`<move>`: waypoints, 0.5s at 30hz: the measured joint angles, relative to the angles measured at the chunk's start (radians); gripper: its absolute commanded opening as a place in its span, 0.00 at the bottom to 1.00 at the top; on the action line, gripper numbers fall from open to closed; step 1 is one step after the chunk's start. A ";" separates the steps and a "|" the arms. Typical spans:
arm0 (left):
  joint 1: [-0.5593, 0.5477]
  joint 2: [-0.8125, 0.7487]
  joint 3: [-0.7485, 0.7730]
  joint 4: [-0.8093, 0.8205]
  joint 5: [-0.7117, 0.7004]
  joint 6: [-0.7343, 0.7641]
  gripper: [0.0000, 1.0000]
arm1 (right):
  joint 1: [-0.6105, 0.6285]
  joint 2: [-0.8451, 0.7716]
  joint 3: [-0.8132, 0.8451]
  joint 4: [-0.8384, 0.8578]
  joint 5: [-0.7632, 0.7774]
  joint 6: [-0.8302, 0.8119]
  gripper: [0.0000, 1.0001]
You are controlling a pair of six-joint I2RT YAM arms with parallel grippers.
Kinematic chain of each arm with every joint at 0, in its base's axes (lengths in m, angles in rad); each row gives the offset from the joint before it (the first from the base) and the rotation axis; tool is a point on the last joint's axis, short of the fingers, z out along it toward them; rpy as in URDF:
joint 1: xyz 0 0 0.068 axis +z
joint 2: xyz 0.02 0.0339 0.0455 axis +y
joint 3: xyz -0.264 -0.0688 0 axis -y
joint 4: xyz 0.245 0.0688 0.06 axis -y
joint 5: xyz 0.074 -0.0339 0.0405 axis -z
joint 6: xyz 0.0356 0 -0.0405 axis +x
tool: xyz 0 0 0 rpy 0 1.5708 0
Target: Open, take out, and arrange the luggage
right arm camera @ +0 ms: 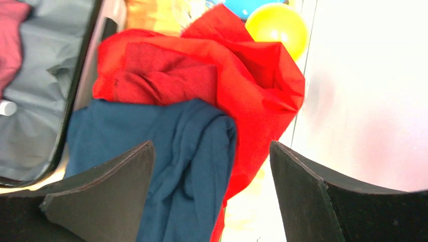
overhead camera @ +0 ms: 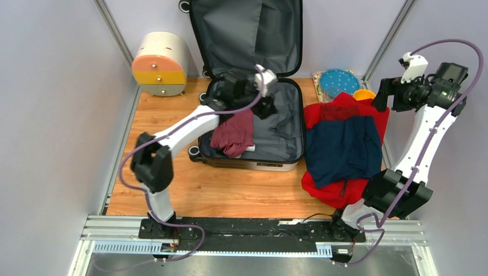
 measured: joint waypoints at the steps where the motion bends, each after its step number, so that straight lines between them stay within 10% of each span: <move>1: 0.035 -0.054 -0.033 -0.034 -0.006 0.014 0.69 | 0.007 -0.010 0.014 -0.002 -0.007 0.005 0.85; 15: 0.236 -0.245 -0.293 -0.271 -0.166 0.056 0.70 | 0.180 -0.165 -0.446 -0.048 0.014 0.033 0.84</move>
